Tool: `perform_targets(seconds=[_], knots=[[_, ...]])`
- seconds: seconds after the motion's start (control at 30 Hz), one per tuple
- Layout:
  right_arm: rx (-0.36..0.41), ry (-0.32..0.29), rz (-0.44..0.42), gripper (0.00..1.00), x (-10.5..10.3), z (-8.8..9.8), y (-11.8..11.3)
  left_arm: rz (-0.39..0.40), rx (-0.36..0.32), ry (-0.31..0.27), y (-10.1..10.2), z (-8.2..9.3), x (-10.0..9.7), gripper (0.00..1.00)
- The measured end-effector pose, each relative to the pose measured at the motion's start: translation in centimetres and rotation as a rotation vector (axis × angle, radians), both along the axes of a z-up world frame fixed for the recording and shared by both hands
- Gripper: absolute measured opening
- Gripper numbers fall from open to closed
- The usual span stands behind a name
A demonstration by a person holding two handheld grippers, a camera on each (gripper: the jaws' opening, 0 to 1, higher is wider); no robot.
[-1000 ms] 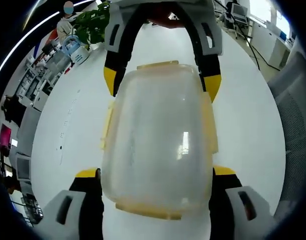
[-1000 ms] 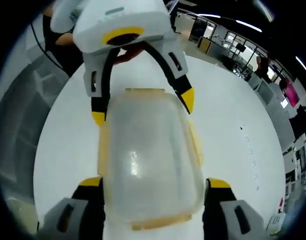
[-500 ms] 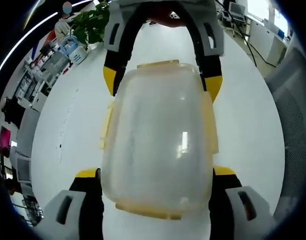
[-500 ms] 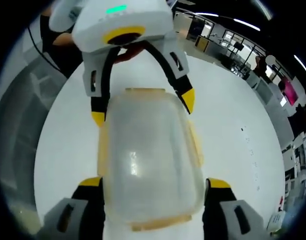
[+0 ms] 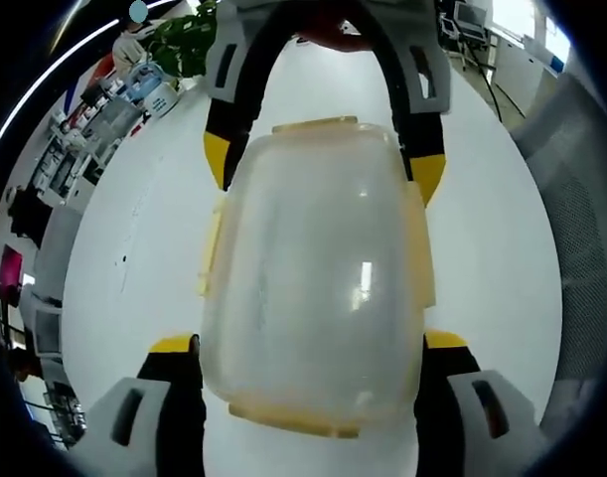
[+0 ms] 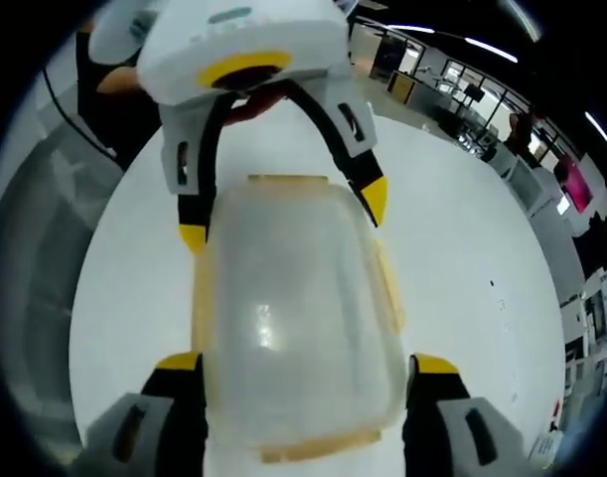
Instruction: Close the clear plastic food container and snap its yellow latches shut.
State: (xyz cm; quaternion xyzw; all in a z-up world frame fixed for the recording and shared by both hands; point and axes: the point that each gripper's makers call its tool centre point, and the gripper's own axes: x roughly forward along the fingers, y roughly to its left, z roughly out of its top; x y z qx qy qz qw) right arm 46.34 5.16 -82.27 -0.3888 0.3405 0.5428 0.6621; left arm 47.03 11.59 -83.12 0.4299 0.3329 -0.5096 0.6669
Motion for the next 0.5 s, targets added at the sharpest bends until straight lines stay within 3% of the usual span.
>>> perform_targets(seconds=[0.5], knots=[[-0.002,-0.004,0.014,0.83,0.5,-0.2,3.6,0.037,-0.026,-0.002,3.0,0.0,0.7,0.87]])
